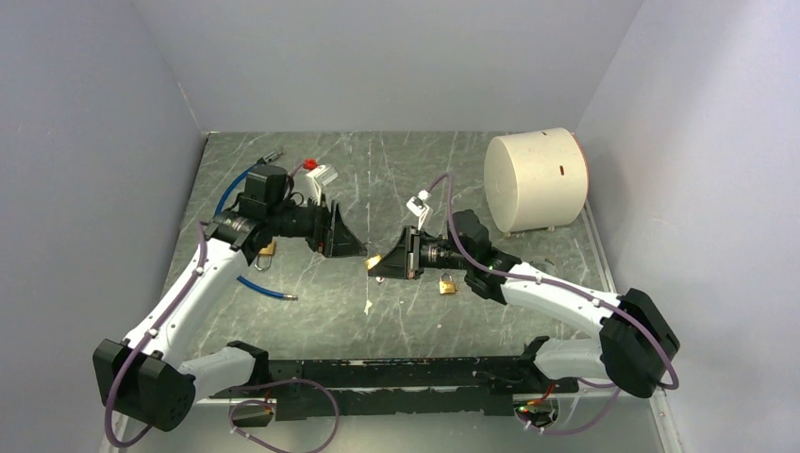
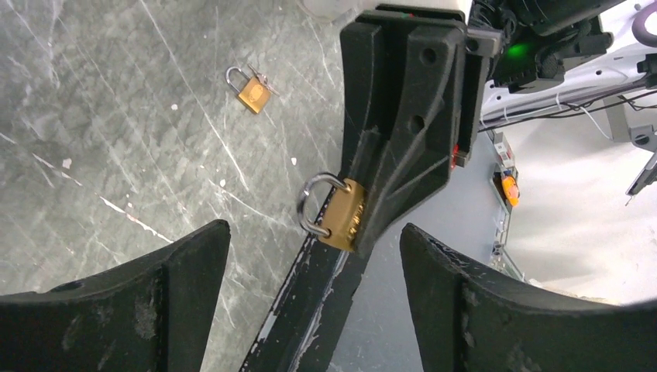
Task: Lock with the key
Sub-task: Lock the lock.
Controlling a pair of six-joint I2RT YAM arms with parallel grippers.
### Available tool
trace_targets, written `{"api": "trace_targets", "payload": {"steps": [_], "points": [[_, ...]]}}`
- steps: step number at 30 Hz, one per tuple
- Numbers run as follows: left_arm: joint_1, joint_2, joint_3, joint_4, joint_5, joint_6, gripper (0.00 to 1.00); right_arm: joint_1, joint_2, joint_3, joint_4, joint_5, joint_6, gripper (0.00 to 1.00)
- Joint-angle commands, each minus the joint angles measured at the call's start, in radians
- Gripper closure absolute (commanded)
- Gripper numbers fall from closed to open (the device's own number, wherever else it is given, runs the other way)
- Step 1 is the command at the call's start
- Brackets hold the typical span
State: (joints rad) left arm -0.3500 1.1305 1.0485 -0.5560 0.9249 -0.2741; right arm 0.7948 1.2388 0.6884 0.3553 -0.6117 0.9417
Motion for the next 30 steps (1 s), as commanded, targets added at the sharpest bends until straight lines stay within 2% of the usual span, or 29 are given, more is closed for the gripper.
{"api": "trace_targets", "payload": {"steps": [1, 6, 11, 15, 20, 26, 30], "points": [[0.005, 0.024, 0.012, 0.089, 0.015, 0.021, 0.19, 0.006, -0.036, 0.003, 0.102, -0.050, -0.006, 1.00], [0.005, 0.040, 0.017, 0.157, 0.095, -0.004, 0.25, 0.006, -0.042, 0.001, 0.106, -0.059, -0.006, 1.00], [0.006, 0.045, 0.031, 0.084, 0.161, 0.072, 0.31, 0.006, -0.050, -0.010, 0.140, -0.069, 0.010, 1.00], [0.006, 0.061, 0.030, 0.100, 0.194, 0.069, 0.39, 0.005, -0.038, 0.003, 0.136, -0.071, 0.015, 1.00], [0.006, 0.089, 0.029, 0.165, 0.210, 0.024, 0.57, 0.006, -0.035, 0.008, 0.132, -0.062, 0.013, 1.00], [0.006, 0.098, 0.036, 0.113, 0.247, 0.067, 0.77, 0.006, -0.031, 0.000, 0.140, -0.048, 0.018, 1.00], [0.006, 0.095, 0.030, 0.123, 0.274, 0.068, 0.95, 0.006, -0.016, -0.007, 0.171, -0.045, 0.039, 1.00]]}}
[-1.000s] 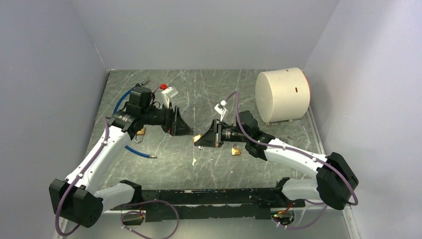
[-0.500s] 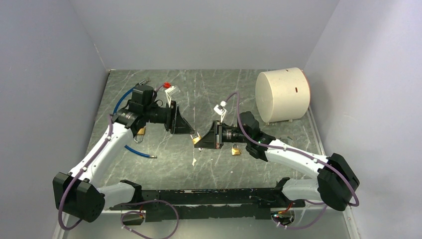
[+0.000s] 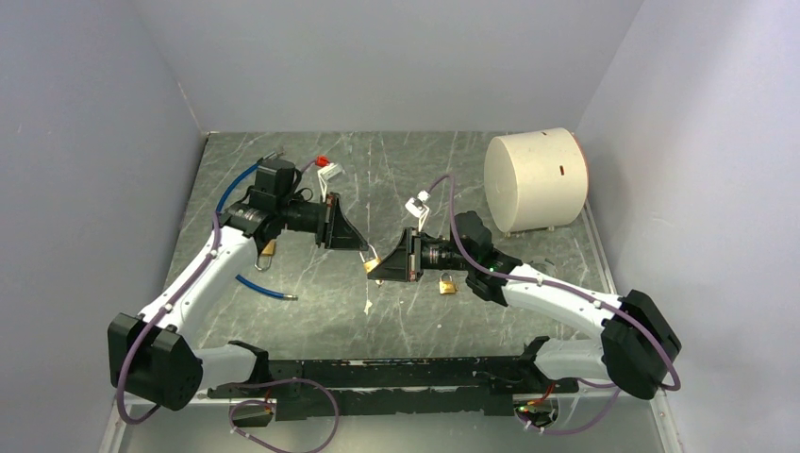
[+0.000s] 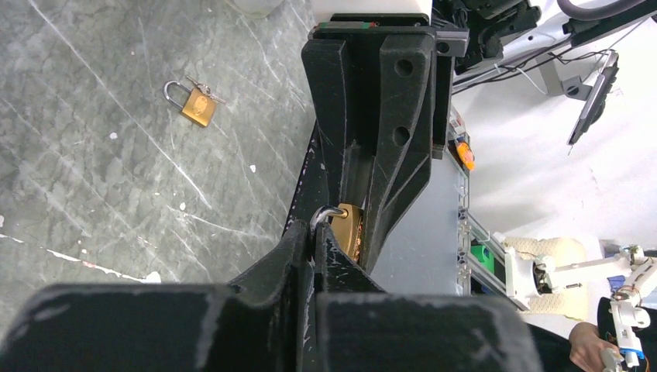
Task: Lock with the key
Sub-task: Lock the lock.
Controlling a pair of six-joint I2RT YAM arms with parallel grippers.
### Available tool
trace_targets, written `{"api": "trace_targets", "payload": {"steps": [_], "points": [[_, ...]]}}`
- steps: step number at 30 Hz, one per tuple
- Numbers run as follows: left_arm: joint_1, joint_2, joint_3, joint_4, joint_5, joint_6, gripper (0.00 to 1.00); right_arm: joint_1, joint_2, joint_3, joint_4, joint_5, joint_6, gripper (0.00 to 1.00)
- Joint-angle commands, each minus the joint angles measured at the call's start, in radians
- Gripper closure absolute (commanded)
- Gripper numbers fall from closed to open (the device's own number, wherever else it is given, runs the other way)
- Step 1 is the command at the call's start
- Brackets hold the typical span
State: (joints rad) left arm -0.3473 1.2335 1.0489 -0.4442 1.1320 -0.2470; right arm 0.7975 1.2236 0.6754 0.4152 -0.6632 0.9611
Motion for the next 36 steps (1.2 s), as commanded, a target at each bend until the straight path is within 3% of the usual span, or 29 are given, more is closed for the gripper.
{"api": "trace_targets", "payload": {"steps": [1, 9, 16, 24, 29, 36], "points": [[0.003, -0.008, 0.031, 0.002, 0.066, 0.050, 0.97, 0.003, 0.002, 0.005, 0.116, 0.011, 0.024, 1.00], [0.002, -0.040, -0.042, 0.010, 0.091, 0.025, 0.98, -0.012, 0.034, 0.001, 0.250, 0.056, 0.115, 1.00], [0.002, -0.052, -0.106, 0.017, 0.058, -0.070, 0.98, -0.027, 0.116, 0.078, 0.229, 0.072, 0.083, 1.00], [0.001, -0.137, -0.262, 0.266, 0.001, -0.285, 0.97, -0.076, 0.265, 0.155, 0.300, -0.045, 0.102, 1.00], [0.001, -0.206, -0.380, 0.377, -0.032, -0.372, 0.98, -0.078, 0.309, 0.215, 0.113, -0.013, 0.039, 1.00], [-0.018, -0.312, -0.621, 0.696, -0.057, -0.615, 0.97, -0.087, 0.349, 0.205, 0.100, -0.026, 0.078, 1.00]]}}
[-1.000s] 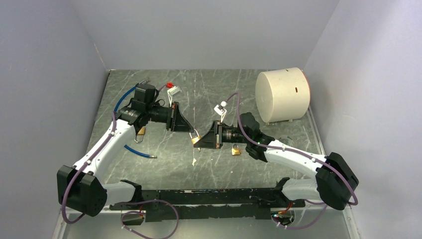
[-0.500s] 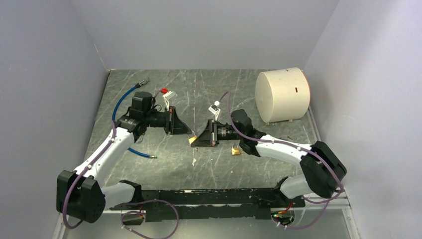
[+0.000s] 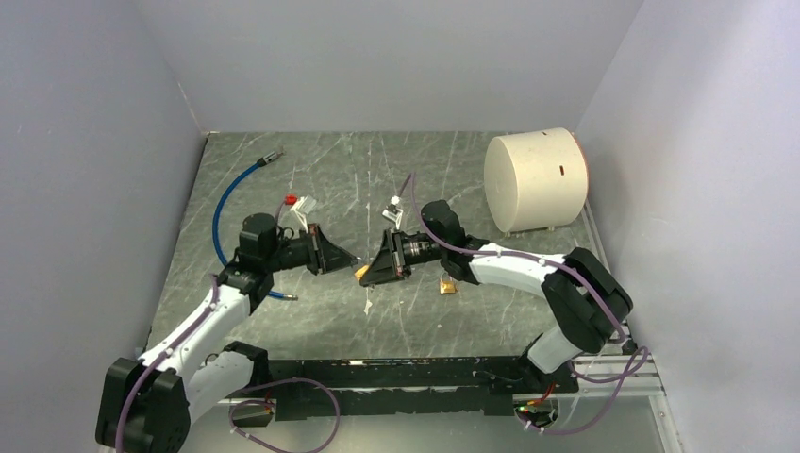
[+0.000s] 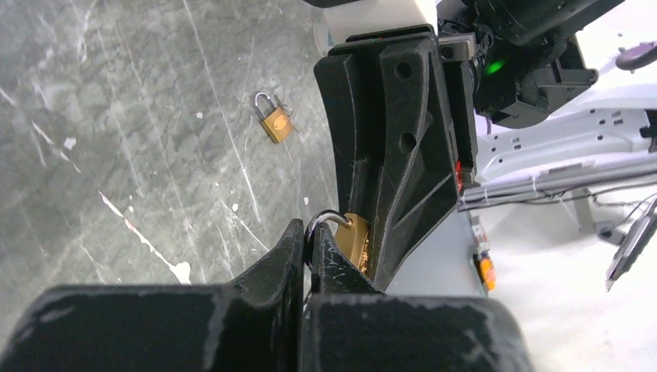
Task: Lock with the key
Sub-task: Lock the lock.
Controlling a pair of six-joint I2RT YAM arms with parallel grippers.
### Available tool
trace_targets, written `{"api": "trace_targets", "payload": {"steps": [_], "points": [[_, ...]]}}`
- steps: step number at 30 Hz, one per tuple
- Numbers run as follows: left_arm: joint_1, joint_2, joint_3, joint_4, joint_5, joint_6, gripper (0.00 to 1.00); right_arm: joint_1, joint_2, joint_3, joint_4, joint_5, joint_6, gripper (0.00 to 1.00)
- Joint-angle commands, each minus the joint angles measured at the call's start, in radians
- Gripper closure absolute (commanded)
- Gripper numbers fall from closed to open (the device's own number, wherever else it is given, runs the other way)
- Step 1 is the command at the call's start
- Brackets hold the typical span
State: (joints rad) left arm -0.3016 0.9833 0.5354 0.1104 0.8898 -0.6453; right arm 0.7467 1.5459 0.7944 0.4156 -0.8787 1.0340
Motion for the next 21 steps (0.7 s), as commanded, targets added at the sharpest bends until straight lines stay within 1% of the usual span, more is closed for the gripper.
{"api": "trace_targets", "payload": {"steps": [1, 3, 5, 7, 9, 12, 15, 18, 21], "points": [[-0.068, -0.072, -0.130, 0.165, 0.174, -0.239, 0.97, -0.035, 0.037, 0.087, 0.098, 0.189, 0.008, 1.00], [-0.081, -0.081, -0.166, 0.216, 0.173, -0.275, 0.97, -0.036, 0.062, 0.092, 0.107, 0.172, 0.019, 1.00], [-0.099, -0.085, -0.181, 0.228, 0.171, -0.288, 0.97, -0.035, 0.079, 0.098, 0.113, 0.159, 0.022, 1.00], [-0.128, -0.092, -0.194, 0.239, 0.143, -0.300, 0.97, -0.035, 0.084, 0.100, 0.097, 0.169, 0.013, 1.00], [-0.160, -0.088, -0.209, 0.292, 0.121, -0.333, 0.97, -0.035, 0.092, 0.105, 0.079, 0.177, 0.000, 1.00], [-0.222, -0.071, -0.236, 0.388, 0.076, -0.392, 0.97, -0.033, 0.104, 0.097, 0.096, 0.177, 0.006, 1.00], [-0.271, -0.079, -0.265, 0.434, 0.023, -0.423, 0.97, -0.030, 0.110, 0.081, 0.114, 0.187, 0.015, 1.00], [-0.285, -0.114, -0.268, 0.430, 0.009, -0.427, 0.97, -0.028, 0.117, 0.066, 0.117, 0.196, 0.019, 1.00], [-0.288, -0.165, -0.241, 0.317, 0.005, -0.386, 0.97, -0.027, 0.111, 0.051, 0.125, 0.212, 0.019, 1.00]]}}
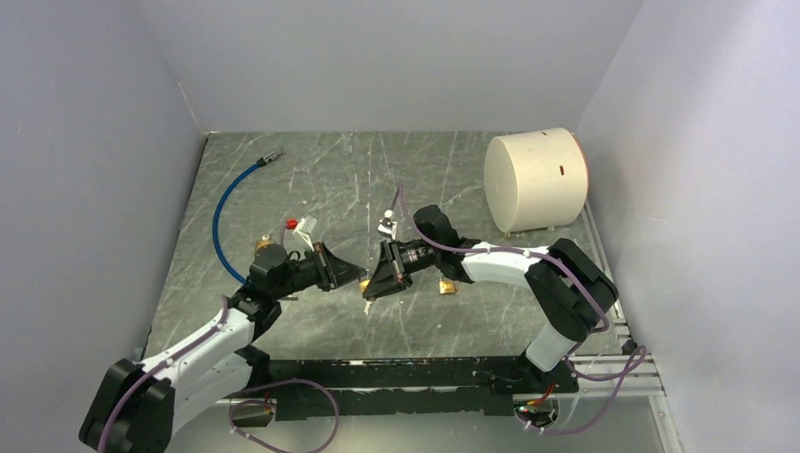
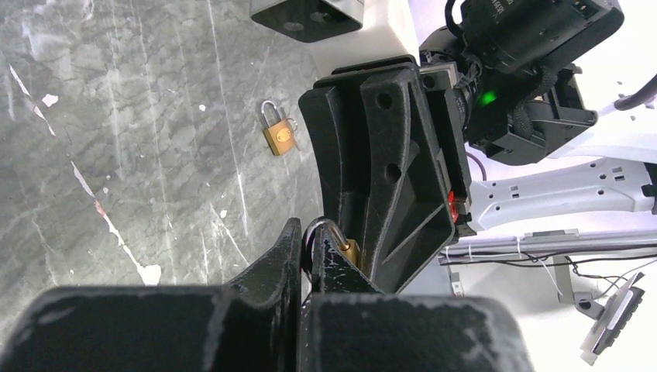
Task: Lock with the key
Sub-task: Lock the lock.
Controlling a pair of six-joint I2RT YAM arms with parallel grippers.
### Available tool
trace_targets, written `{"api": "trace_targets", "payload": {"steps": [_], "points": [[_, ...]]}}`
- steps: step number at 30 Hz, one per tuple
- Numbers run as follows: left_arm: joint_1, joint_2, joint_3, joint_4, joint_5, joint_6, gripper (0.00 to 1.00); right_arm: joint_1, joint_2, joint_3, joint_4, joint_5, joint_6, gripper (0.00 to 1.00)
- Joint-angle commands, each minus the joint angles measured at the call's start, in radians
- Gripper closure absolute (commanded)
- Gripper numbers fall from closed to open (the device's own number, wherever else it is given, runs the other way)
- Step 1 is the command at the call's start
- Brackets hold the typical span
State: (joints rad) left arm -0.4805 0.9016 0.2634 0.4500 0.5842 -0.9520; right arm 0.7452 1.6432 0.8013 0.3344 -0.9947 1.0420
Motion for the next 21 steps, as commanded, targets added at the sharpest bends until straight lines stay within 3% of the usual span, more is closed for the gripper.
{"api": "trace_targets", "payload": {"steps": [1, 7, 15, 21], "points": [[-0.110, -0.102, 0.035, -0.073, 0.308, -0.073, 0.97, -0.028, 0.008, 0.039, 0.208, 0.336, 0.012, 1.00], [-0.119, -0.217, -0.011, -0.179, 0.271, -0.086, 0.98, -0.037, -0.026, -0.005, 0.266, 0.358, 0.048, 1.00], [-0.138, -0.267, -0.036, -0.192, 0.244, -0.118, 0.98, -0.038, 0.018, -0.002, 0.395, 0.324, 0.113, 1.00], [-0.203, -0.257, -0.021, -0.193, 0.173, -0.129, 0.97, -0.038, 0.007, 0.029, 0.306, 0.349, 0.053, 1.00]]}}
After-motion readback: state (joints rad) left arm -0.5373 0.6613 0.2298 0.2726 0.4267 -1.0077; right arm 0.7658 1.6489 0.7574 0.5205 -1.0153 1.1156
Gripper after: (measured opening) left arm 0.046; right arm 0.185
